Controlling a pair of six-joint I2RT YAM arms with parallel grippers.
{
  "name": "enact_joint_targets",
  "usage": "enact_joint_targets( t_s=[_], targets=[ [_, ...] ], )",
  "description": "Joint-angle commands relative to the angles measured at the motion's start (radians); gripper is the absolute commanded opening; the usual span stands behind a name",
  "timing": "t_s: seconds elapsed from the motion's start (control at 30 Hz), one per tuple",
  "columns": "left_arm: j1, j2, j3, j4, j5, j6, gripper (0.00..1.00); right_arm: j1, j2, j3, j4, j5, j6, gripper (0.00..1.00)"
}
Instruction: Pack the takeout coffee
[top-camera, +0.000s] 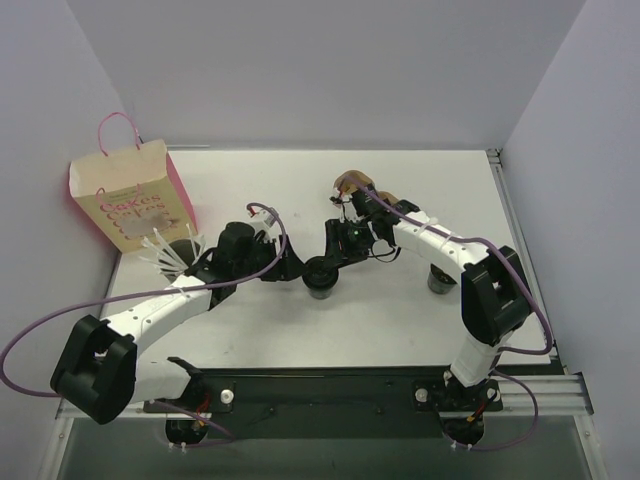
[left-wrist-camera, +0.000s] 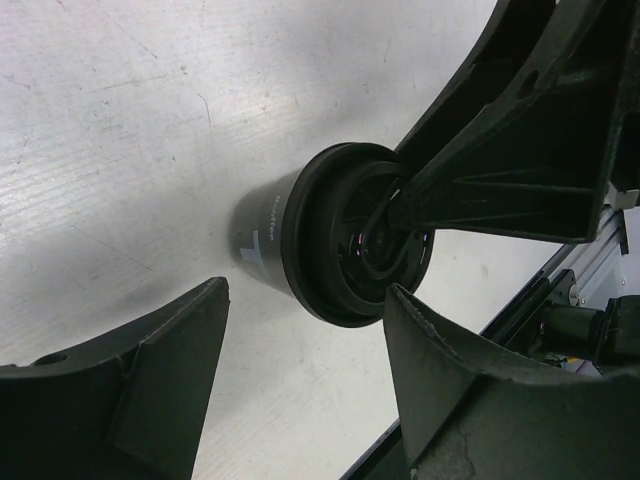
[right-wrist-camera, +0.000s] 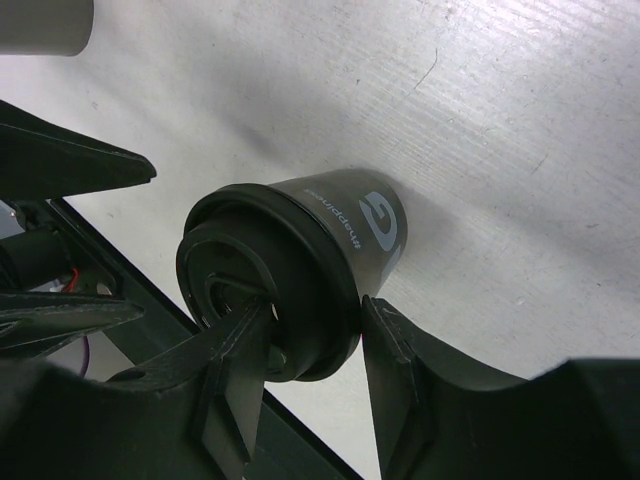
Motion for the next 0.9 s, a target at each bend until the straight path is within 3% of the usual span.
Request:
enact_joint_targets(
  t_s=[0.0, 0.73, 0.87],
  targets=[
    [-0.005, 0.021, -0.016, 0.076, 0.024, -0.008, 0.72, -0.004, 0.017, -0.031, -0.001, 0.005, -0.009, 0.4],
    [-0.007, 0.174, -0.046, 0.282, 0.086, -0.058, 0.71, -0.003, -0.034, -0.128, 0.083, 0.04, 0.108, 0.37],
    [-0.01, 0.197, -0.052, 0.277, 0.058, -0.06, 0.67, -0.001, -0.04, -0.148, 0.103, 0.048, 0.143, 0.37]
  ],
)
